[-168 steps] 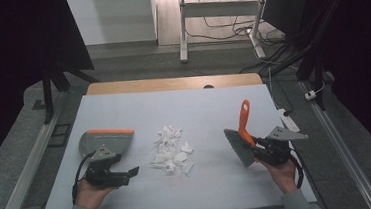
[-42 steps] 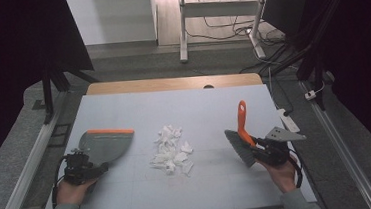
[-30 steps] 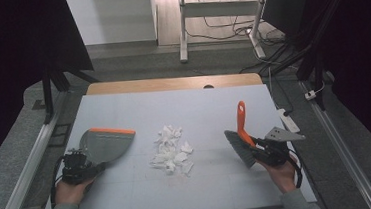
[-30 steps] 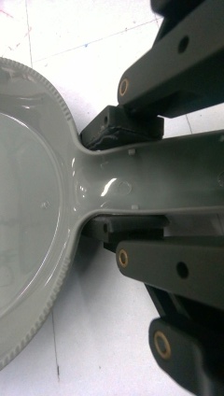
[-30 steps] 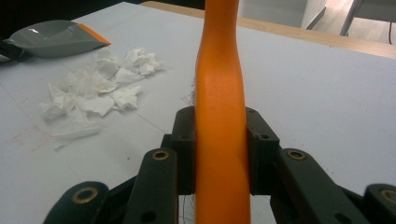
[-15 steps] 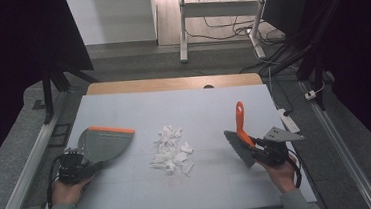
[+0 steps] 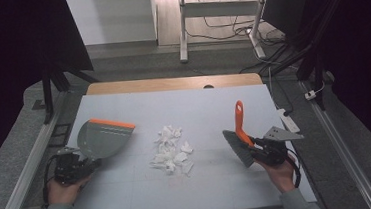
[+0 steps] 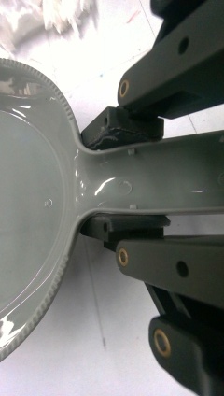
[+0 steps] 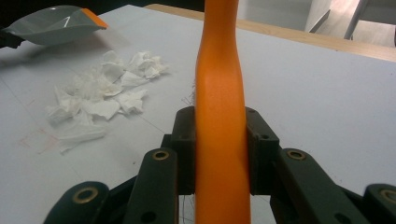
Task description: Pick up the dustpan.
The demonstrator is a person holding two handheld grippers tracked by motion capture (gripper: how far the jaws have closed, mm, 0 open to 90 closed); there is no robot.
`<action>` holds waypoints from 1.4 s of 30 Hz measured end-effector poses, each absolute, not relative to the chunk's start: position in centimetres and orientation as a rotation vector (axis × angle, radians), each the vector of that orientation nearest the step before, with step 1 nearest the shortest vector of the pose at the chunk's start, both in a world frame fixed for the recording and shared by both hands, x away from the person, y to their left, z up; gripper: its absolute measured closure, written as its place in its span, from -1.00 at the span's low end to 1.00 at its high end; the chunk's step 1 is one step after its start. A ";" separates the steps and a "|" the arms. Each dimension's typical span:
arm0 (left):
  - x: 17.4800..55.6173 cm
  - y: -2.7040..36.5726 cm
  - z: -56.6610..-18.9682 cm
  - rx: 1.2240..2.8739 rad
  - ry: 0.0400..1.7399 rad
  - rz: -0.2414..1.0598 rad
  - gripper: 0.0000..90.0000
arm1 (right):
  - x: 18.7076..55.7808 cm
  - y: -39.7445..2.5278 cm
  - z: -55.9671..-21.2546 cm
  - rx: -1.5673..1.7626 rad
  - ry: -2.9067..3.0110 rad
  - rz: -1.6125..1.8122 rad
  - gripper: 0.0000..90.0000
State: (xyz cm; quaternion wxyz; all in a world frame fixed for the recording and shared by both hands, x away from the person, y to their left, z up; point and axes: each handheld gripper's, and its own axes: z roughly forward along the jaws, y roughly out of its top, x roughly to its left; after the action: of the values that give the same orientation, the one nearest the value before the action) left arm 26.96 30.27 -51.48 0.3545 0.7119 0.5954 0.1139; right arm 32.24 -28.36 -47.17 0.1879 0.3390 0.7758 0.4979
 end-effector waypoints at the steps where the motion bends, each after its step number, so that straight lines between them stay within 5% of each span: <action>1: 27.0 30.3 -51.4 1.836 1.529 0.293 0.36 | 32.2 -28.3 -47.1 0.949 2.184 1.401 0.54; 18: 26.2 31.4 -49.4 1.797 1.410 0.306 0.36 | 32.2 -27.7 -45.8 0.945 2.122 1.495 0.54; 42: 25.0 29.9 -47.6 1.946 1.157 0.264 0.36 | 31.9 -27.0 -46.0 0.925 2.148 1.474 0.54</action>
State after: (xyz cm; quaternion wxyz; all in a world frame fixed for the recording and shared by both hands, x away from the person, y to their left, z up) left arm 25.05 29.90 -47.61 0.4179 0.7755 0.4613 0.1054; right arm 31.86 -26.98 -46.02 0.1873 0.3287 0.7632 0.5238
